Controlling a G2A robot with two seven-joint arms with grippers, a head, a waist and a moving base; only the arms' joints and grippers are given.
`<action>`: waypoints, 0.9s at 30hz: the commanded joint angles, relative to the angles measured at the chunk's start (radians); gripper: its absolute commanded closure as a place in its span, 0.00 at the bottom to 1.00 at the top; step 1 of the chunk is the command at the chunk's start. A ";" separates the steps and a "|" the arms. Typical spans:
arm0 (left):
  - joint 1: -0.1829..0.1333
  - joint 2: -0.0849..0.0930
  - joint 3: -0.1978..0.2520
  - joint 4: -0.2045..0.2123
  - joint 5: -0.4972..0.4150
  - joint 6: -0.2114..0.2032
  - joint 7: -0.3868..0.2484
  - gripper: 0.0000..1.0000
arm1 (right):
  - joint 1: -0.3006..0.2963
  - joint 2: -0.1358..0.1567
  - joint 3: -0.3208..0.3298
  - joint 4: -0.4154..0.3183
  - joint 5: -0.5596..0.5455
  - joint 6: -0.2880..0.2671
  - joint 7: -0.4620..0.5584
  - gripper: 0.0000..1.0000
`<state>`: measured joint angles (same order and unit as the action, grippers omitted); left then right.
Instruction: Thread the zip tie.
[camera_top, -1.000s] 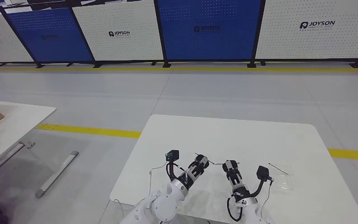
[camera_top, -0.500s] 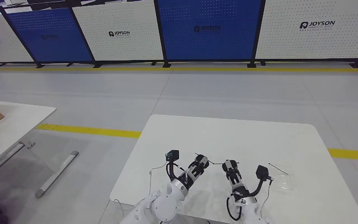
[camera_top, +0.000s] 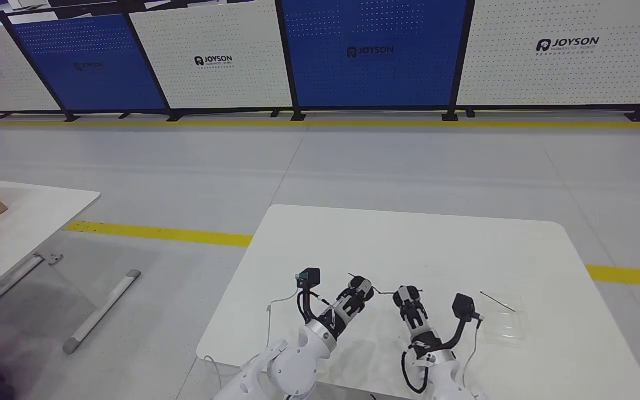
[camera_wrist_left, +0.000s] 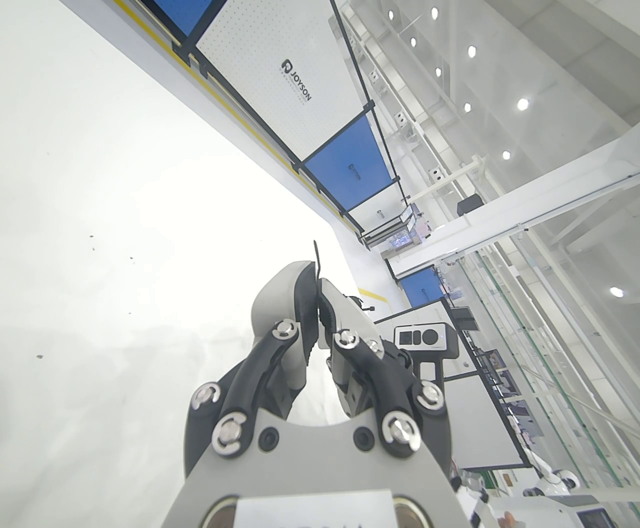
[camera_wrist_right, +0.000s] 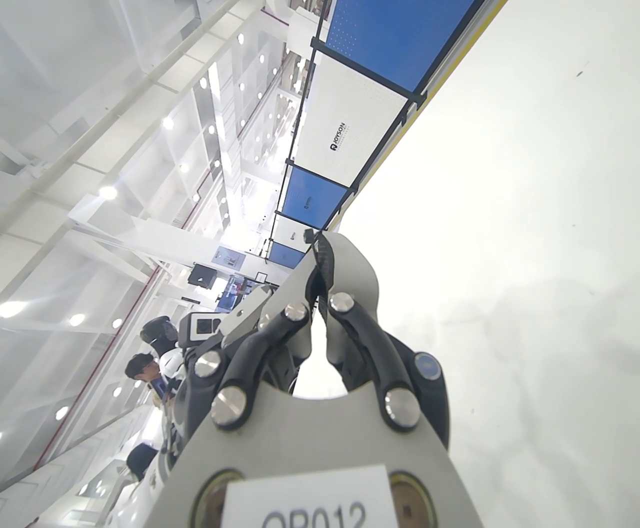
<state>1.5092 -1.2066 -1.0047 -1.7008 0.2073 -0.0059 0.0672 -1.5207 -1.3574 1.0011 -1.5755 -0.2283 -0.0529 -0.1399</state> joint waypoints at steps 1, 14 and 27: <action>0.000 0.000 0.000 0.000 0.000 0.000 0.000 1.00 | 0.004 -0.002 -0.002 0.005 0.007 0.003 0.010 1.00; 0.000 0.000 0.000 0.000 0.000 0.000 0.000 1.00 | 0.004 -0.002 -0.002 0.005 0.007 0.003 0.010 1.00; 0.002 -0.001 -0.034 0.022 -0.208 -0.105 -0.120 1.00 | -0.004 -0.004 0.008 0.011 0.041 -0.067 0.054 1.00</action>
<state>1.5096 -1.2090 -1.0333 -1.6806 0.0200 -0.0975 -0.0370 -1.5264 -1.3603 1.0088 -1.5707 -0.1885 -0.1178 -0.0869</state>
